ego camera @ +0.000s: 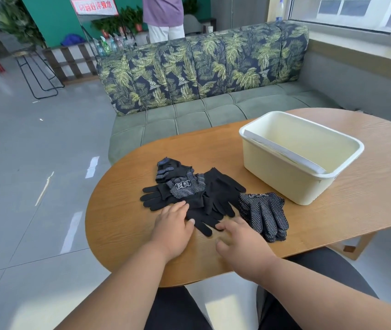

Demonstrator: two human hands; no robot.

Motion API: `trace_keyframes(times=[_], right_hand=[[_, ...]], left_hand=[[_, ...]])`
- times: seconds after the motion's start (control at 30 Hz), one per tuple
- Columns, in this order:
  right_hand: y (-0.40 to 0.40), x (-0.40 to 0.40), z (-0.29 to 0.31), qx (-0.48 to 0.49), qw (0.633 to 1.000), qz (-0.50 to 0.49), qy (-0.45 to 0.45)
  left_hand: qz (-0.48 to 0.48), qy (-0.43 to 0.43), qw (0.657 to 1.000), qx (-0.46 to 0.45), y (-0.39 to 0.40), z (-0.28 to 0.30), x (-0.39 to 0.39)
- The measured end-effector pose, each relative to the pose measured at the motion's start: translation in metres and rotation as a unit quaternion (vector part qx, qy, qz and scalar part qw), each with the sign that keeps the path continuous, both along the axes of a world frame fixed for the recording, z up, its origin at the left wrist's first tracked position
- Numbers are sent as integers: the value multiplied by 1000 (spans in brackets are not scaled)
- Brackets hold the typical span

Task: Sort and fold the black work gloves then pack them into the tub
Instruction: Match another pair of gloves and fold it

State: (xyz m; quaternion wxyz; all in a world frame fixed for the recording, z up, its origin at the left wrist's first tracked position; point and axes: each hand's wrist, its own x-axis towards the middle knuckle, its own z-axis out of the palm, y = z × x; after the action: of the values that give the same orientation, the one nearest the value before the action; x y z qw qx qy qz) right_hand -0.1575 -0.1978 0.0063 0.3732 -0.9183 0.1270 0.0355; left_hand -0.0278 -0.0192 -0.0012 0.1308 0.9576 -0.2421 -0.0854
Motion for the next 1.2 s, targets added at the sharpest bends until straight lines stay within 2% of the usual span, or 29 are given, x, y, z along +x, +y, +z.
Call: trace_keyframes(times=[0.13, 0.27, 0.4, 0.5, 0.57, 0.63, 0.77, 0.9, 0.97, 1.1, 1.2], right_hand=[[2, 1, -2, -6, 1000, 4, 8], [5, 2, -3, -8, 1000, 8, 12], [6, 3, -5, -12, 1000, 4, 6], [9, 5, -5, -6, 1000, 2, 5], [12, 9, -6, -4, 1000, 3, -3], [14, 12, -7, 2, 1000, 3, -12], [16, 21, -6, 14, 1000, -5, -28], [15, 27, -9, 21, 999, -16, -31], [14, 28, -12, 20, 999, -25, -38], [13, 29, -17, 24, 998, -37, -46], [12, 29, -18, 26, 997, -43, -52]], left_hand=[[27, -26, 998, -59, 8, 1, -4], [159, -41, 967, -197, 27, 18, -12], [293, -49, 933, -203, 64, 22, -8], [332, -56, 915, -224, 83, 11, -9], [332, -53, 909, -246, 87, 5, -12], [293, -56, 925, -236, 86, 2, -14], [191, -47, 971, -137, 77, 2, -15], [190, -22, 979, -68, 77, 15, -20], [179, 21, 983, -41, 77, 21, -24], [191, 115, 969, -104, 65, 36, -27], [214, 119, 955, -168, 51, 40, -10]])
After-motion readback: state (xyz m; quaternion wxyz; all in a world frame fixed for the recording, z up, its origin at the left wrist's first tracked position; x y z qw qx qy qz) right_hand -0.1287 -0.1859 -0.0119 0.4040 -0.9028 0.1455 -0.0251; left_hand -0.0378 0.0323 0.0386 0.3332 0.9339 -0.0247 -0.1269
